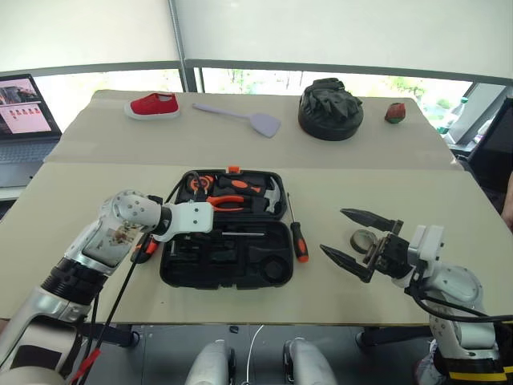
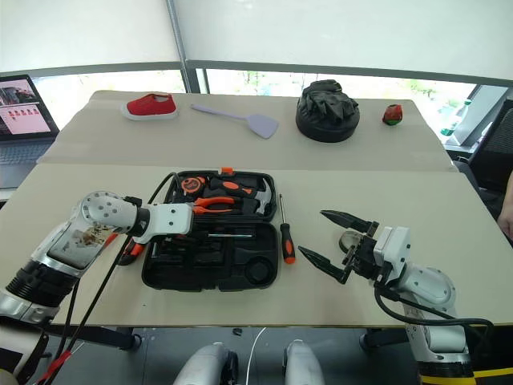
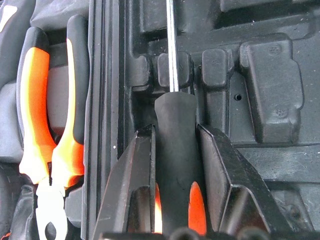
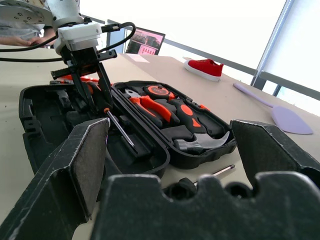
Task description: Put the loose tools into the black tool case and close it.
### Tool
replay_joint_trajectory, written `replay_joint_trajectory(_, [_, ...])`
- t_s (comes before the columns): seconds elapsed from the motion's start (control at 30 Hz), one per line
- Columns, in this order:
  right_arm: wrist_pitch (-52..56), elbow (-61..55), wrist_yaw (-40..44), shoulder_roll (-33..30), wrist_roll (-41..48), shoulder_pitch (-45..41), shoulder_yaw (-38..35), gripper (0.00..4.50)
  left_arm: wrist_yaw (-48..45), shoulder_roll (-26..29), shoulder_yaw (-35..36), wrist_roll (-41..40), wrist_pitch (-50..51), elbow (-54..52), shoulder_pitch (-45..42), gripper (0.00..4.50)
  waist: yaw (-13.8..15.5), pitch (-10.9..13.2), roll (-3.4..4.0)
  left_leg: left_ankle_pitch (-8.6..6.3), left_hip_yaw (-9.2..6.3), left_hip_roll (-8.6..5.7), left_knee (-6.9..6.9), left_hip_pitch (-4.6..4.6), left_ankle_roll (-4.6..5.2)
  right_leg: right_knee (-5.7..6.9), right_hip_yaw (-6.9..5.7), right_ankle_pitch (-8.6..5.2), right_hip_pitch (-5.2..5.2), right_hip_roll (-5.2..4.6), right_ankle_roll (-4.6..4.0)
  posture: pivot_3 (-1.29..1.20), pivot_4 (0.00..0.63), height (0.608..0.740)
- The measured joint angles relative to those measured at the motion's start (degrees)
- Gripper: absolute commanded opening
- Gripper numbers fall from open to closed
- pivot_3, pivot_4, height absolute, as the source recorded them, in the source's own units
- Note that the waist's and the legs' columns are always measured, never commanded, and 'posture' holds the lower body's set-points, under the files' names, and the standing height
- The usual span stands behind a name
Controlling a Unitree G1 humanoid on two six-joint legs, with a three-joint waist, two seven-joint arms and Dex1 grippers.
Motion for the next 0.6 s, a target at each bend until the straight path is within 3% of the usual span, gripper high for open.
replay_joint_trajectory(0.6, [2.5, -2.4, 0.1, 0.0, 1.0, 0.8, 1.1, 4.5, 1.9, -2.9, 0.7, 0.6, 1.0, 2.4, -2.4, 0.81, 0.1, 0.0, 0.0, -0.01, -0.02, -0.02, 0.07, -0.09, 0.01, -0.03, -0.02, 0.01, -0.02, -0.01, 0.03, 0.0, 0.15, 0.74])
